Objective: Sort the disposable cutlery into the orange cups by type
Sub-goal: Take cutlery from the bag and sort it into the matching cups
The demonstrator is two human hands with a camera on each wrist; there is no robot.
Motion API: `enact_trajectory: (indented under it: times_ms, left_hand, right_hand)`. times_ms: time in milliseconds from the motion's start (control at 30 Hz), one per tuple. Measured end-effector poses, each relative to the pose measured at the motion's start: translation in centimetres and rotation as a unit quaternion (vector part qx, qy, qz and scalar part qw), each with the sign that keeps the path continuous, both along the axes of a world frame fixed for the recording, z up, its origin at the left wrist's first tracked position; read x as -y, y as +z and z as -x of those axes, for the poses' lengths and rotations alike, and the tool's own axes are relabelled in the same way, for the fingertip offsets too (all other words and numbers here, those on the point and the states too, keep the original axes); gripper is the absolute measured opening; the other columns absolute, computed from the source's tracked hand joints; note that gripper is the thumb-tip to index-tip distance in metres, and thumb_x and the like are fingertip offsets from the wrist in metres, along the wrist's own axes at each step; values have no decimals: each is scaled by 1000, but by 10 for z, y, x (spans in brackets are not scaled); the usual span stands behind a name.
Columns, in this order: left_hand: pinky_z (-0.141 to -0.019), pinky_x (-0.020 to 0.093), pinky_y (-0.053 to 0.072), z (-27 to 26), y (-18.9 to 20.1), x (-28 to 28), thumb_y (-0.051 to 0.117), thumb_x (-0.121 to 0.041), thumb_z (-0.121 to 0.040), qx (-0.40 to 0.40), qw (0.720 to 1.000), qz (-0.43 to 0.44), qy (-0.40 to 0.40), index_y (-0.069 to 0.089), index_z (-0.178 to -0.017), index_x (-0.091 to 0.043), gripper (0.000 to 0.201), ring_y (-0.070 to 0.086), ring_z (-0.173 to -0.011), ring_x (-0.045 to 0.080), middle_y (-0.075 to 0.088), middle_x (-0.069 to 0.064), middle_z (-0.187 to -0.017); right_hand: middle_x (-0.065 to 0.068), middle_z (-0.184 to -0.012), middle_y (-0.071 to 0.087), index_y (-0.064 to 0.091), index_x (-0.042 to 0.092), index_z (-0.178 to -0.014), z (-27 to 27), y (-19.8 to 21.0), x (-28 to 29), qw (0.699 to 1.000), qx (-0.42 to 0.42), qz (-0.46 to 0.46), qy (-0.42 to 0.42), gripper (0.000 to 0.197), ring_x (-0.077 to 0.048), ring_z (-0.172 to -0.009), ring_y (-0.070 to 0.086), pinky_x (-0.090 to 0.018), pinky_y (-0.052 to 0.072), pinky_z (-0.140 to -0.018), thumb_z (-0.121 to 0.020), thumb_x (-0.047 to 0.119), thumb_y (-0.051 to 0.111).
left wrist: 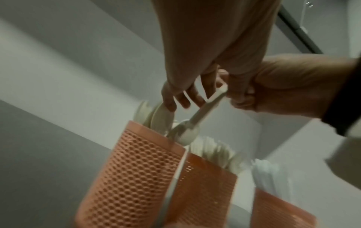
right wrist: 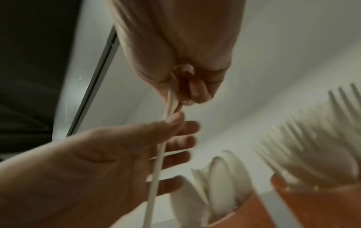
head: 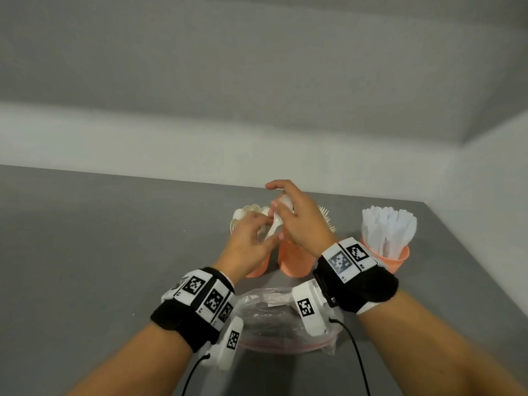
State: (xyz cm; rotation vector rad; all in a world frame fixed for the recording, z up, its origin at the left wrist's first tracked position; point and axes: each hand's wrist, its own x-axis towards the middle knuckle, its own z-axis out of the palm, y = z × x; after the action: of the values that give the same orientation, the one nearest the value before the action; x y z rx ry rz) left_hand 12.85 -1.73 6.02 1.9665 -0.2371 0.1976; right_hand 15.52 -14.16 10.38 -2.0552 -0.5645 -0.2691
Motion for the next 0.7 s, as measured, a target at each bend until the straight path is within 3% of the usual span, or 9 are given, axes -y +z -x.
enact_trajectory:
  times_ms: [100,167,267,333,467,567,633,700]
  left_hand:
    - [-90,22,35,-6,-9,-24,68,-57,-54,78,989,-7,124,52,-121,-25,76,41,-107,11,42,-4,-110]
    - [-87,20,34,-12,-19,-40,67,-63,-43,69,982,0,174,45,-126,-26,93,38,-104,9,38,-5,-111]
    - [-102,37,39,-31,-42,-55,78,-65,-33,-60,991,-10,119,22,-141,-30,127,37,-123,15,35,-2,-129]
    - [-109,47,35,-40,-54,-57,84,-65,-26,-122,990,1,65,7,-144,-36,144,34,-135,19,30,0,-146]
    - [-109,45,36,-48,-64,-50,84,-50,-34,-141,988,27,52,2,-146,-35,139,42,-131,20,38,-1,-145]
    - [-104,44,41,-48,-68,-45,81,-53,-35,-126,988,52,66,10,-144,-35,131,49,-123,20,48,-2,-137]
    - [-101,44,44,-48,-69,-44,80,-52,-37,-118,989,61,69,14,-144,-33,127,54,-118,20,53,-1,-132]
    - [-99,45,47,-50,-69,-45,83,-45,-44,-120,989,59,62,14,-143,-32,121,57,-114,19,55,0,-130]
  right_hand:
    - [-4,-76,60,55,14,-109,-6,-2,4,995,67,-39,-62,21,3,-54,49,-11,38,-58,-95,8,41]
    - [-5,-78,60,55,11,-106,-9,-2,2,990,101,-45,-83,19,0,-61,50,-16,39,-62,-96,10,39]
    - [-2,-78,58,55,7,-103,-13,-3,-8,986,128,-50,-99,20,-14,-72,54,-18,41,-67,-95,11,37]
    - [3,-80,56,56,6,-103,-14,-3,-17,986,127,-40,-104,21,-13,-74,54,-16,40,-67,-96,11,38]
    - [-6,-88,61,58,6,-108,-21,-4,-33,986,126,49,-102,23,-19,-84,55,-29,42,-74,-97,11,39]
    - [-9,-112,62,57,11,-118,-25,-15,-42,971,95,200,-92,36,-25,-111,49,-34,32,-91,-98,26,31]
    - [-1,-140,46,45,17,-132,-24,-29,-46,935,44,345,-76,57,-24,-137,27,-42,18,-109,-95,49,16]
    - [4,-156,20,23,19,-146,-21,-43,-49,907,-9,417,-49,65,-21,-147,0,-52,-2,-116,-93,58,16]
